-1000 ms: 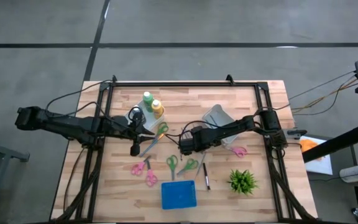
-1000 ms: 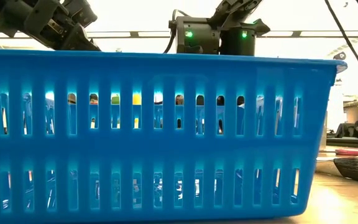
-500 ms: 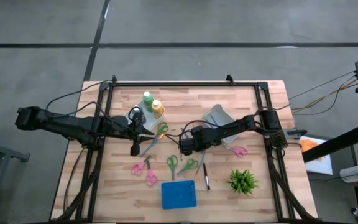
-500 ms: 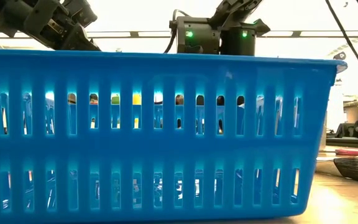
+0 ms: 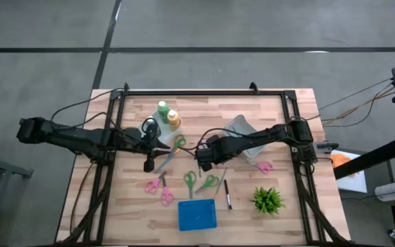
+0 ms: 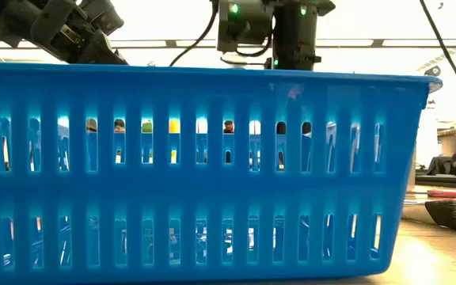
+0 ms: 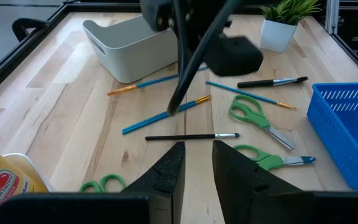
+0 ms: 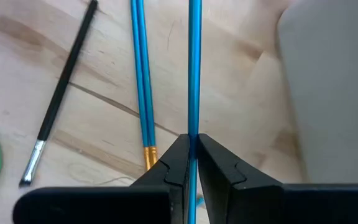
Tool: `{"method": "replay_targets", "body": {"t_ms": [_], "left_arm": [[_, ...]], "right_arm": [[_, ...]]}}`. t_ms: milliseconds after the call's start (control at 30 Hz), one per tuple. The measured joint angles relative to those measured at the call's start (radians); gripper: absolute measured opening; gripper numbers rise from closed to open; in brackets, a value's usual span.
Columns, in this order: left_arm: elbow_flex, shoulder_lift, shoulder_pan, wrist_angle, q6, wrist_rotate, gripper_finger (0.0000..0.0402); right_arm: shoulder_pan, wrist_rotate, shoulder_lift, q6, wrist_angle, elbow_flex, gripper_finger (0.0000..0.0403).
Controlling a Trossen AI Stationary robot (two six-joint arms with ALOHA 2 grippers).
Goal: Pick & Place Paint Supplies
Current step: Put the blue paintbrush into the gray bin
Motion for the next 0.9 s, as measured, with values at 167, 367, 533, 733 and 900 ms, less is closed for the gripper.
{"method": "replay_targets", "body": {"t_ms": [167, 367, 533, 733, 900], "left_arm": [[0.000, 0.000, 0.000, 0.000, 0.000, 0.000, 0.0082], [0.000, 0.000, 0.000, 0.000, 0.000, 0.000, 0.0082], [0.000, 0.000, 0.000, 0.001, 0.000, 0.000, 0.0082], [0.000, 0.000, 0.000, 0.000, 0.000, 0.000, 0.0082], [0.000, 0.000, 0.000, -0.008, 0.000, 0.000, 0.0082]], "right_arm": [[0.001, 0.049, -0.045, -0.092, -0.087, 0.044, 0.0023], [0.001, 0.086, -0.137, -0.185, -0.119, 0.041, 0.0023], [0.001, 0.137, -0.195, -0.258, -0.182, 0.039, 0.0023], [0.001, 0.166, -0.237, -0.271, -0.326, 0.037, 0.0023], [0.001, 0.185, -0.258, -0.270, -0.414, 0.027, 0.0023]]}}
